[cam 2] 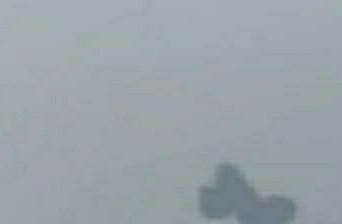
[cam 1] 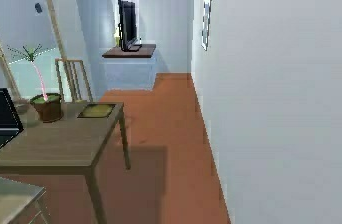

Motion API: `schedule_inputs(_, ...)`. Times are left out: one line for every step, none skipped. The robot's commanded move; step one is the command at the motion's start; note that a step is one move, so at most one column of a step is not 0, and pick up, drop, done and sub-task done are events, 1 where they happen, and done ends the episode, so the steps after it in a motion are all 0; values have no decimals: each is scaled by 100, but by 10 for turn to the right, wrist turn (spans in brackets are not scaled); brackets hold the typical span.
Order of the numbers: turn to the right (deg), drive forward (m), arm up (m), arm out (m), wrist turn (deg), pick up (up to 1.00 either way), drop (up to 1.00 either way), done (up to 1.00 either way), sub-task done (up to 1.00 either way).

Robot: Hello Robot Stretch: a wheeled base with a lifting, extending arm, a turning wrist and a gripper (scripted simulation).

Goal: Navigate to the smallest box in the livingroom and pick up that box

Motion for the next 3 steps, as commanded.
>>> schedule_inputs(0, 100, 0, 0, 0, 0, 0, 0, 0)
schedule_inputs(0, 20, 0, 0, 0, 0, 0, 0, 0)
schedule_inputs(-450, 0, 0, 0, 0, 0, 0, 0, 0)
